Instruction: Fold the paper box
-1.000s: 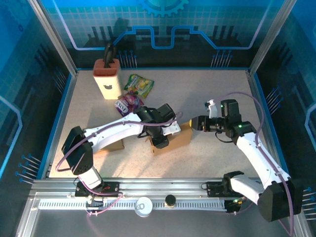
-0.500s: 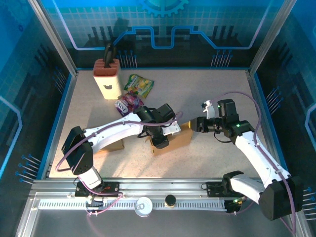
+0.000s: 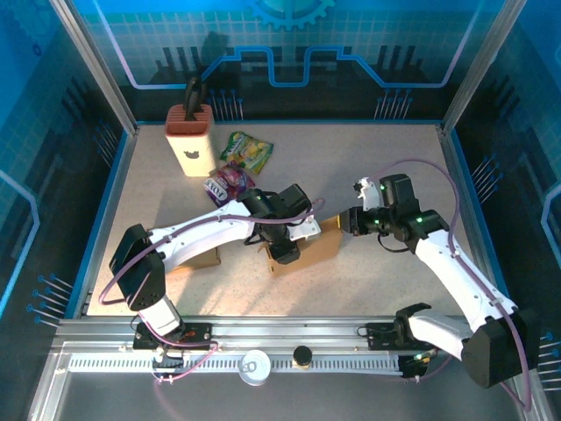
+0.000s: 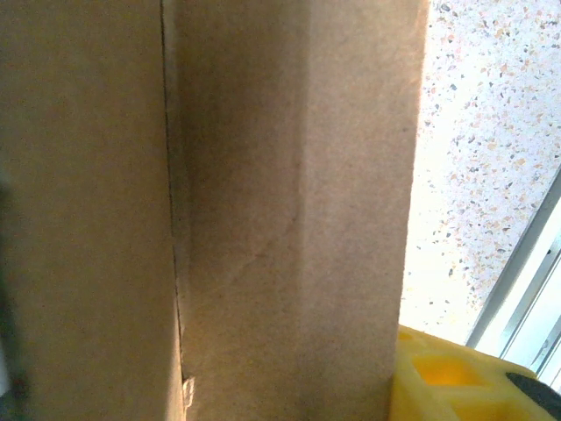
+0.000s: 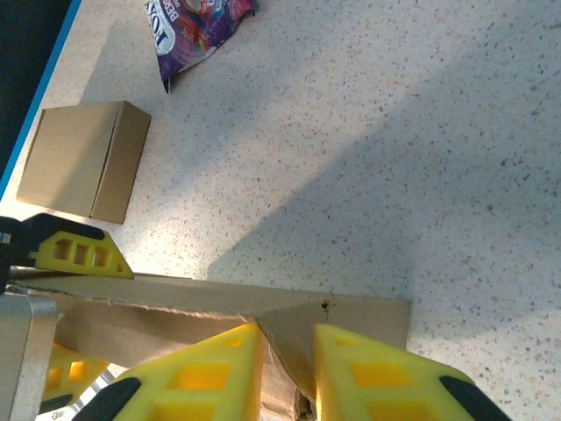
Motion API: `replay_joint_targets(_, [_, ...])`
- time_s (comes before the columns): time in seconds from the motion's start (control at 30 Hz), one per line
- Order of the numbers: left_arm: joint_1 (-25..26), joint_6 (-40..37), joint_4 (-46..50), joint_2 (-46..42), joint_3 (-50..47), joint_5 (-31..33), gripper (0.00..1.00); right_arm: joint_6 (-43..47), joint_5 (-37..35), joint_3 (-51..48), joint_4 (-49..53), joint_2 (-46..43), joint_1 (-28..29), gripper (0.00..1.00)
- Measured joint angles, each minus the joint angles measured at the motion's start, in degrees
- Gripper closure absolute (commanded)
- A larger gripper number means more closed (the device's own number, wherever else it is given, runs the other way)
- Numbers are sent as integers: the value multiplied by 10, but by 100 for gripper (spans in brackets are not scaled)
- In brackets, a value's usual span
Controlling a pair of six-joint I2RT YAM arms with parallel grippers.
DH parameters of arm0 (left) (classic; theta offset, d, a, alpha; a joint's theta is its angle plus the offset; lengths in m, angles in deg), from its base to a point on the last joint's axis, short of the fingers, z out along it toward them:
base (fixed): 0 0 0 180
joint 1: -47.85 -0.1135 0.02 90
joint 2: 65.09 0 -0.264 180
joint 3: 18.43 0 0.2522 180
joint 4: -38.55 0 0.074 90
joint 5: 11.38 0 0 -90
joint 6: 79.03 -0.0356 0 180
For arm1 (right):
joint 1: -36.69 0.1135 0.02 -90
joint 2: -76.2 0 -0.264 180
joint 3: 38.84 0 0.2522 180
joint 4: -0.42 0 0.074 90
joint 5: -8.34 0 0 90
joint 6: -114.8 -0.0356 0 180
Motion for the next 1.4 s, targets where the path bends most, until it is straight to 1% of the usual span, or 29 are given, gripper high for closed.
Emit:
replay_joint_targets(0.17, [0,0,0,0,0,0,54,6,-19,8,5,2,10,84])
replay_joint_targets(0.5, [0,0,2,0,0,0,54,10,-42,9,9,6,22,84])
replay_joint_targets(0.6, [0,0,3,0,0,0,54,10,-52,9,9,6,28,83])
replay_joint_targets(0.8, [0,0,4,0,0,0,54,10,-68,9,12,6,32,77])
replay_joint_targets(0.87, [0,0,4,0,0,0,55,10,-69,9,13,4,32,77])
replay_joint_targets(0.97, [0,0,3,0,0,0,55,10,-73,9,13,1,32,79])
replay_joint_targets(1.27, [0,0,4,0,0,-4,55,10,-79,9,13,1,37,81])
replay_joint_targets(1.4, [0,0,4,0,0,-4,55,10,-89,9,13,1,44,84])
